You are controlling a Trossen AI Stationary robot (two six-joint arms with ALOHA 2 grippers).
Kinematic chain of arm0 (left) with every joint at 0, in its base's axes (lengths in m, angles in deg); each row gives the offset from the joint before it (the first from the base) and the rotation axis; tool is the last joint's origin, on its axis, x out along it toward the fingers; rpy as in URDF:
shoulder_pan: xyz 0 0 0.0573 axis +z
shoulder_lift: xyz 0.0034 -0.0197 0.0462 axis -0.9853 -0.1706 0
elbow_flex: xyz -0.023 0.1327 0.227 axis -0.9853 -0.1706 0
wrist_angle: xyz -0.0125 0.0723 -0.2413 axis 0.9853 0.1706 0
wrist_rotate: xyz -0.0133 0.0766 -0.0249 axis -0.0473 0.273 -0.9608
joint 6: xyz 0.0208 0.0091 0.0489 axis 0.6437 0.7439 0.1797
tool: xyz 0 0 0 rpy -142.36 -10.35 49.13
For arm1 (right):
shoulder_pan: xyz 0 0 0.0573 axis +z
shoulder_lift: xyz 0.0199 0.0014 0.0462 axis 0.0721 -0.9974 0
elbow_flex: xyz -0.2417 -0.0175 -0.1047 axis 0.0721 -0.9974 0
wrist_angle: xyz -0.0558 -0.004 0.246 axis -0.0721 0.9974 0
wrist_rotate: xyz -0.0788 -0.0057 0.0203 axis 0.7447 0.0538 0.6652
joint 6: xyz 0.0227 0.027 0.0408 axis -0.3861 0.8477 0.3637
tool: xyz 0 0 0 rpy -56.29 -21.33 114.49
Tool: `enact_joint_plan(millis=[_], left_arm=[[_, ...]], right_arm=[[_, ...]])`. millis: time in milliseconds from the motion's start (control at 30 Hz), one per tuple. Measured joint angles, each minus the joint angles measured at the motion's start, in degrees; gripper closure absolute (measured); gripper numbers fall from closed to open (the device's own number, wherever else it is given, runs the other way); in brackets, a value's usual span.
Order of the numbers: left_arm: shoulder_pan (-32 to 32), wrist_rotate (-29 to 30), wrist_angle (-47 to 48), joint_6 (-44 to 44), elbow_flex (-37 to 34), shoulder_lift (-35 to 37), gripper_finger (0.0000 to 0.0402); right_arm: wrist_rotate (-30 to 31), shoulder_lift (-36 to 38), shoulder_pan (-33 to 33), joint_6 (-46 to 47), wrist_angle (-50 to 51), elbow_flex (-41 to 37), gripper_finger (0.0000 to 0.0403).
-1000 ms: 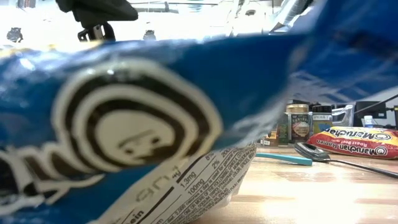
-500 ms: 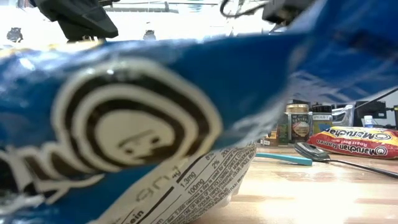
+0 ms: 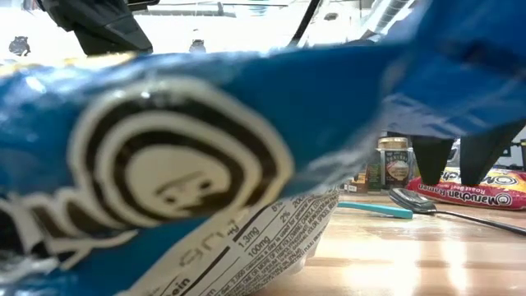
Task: Pick & Place Food Item
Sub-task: Put the right black spoon into the white bin
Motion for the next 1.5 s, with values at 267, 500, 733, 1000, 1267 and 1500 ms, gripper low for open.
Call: enact_joint_plan(millis=[267,500,733,1000,1267,1500], left_arm=[[0.0,0.0,0.0,0.0,0.0,0.0,0.0401],[0.0,0.0,0.0,0.0,0.0,0.0,0.0401],[0.0,0.0,-0.1,0.0,0.0,0.0,0.0401],[0.0,0.0,-0.1,0.0,0.0,0.0,0.0401],[0.0,0.0,-0.1,0.0,0.0,0.0,0.0401],[0.0,0.0,-0.1,0.0,0.0,0.0,0.0401]], right_arm=[[-1.8,0.0,0.0,0.4,-1.9,-3.2,0.025],[-2.3,0.0,-0.2,0.5,-7.1,-5.5,0.026],[-2.7,0.2,-0.2,1.7,-8.1,-7.1,0.0266],[-2.7,0.2,-0.2,0.3,-9.3,-7.3,0.0281],[-3.4,0.2,-0.2,0.5,-9.8,-7.3,0.0289],[-4.2,0.2,-0.2,2.8,-9.4,-7.3,0.0316]])
